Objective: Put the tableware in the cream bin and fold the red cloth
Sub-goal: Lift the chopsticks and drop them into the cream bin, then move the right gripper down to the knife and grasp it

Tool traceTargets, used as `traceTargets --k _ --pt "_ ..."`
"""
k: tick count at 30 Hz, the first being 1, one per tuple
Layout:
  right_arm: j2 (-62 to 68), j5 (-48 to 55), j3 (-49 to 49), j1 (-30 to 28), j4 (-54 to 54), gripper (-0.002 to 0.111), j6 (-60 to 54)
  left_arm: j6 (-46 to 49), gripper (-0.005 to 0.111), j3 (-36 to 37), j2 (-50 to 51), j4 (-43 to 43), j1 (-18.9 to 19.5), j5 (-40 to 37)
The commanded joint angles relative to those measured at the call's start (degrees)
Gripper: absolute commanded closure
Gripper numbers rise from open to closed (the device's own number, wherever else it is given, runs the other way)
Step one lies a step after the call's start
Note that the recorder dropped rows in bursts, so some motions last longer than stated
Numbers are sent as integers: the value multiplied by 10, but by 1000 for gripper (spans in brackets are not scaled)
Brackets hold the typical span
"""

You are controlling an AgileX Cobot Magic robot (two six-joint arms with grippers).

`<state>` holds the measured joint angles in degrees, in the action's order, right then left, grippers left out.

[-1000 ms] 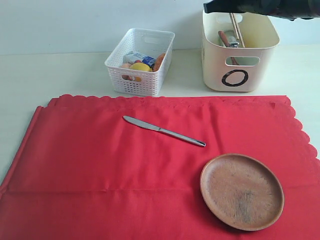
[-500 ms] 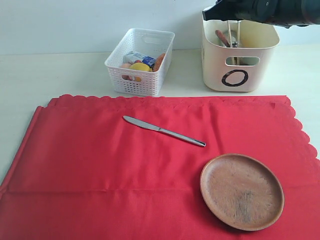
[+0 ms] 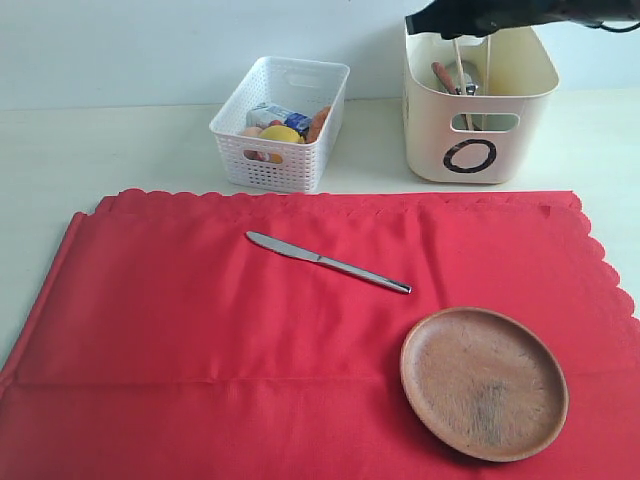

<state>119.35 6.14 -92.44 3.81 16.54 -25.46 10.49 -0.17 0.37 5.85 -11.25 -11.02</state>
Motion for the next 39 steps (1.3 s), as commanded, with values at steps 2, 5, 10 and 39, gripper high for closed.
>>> traceTargets --k 2,5,10,39 --pt "-50 75 1 -2 0 64 1 -1 106 2 -4 0 -3 0" --pt "-69 122 1 -1 0 64 1 -1 106 2 -4 0 -3 0" --pt "-90 199 1 5 0 64 0 -2 106 2 -4 0 -3 0" --pt "-41 428 1 169 28 64 -155 -1 106 2 -4 0 -3 0"
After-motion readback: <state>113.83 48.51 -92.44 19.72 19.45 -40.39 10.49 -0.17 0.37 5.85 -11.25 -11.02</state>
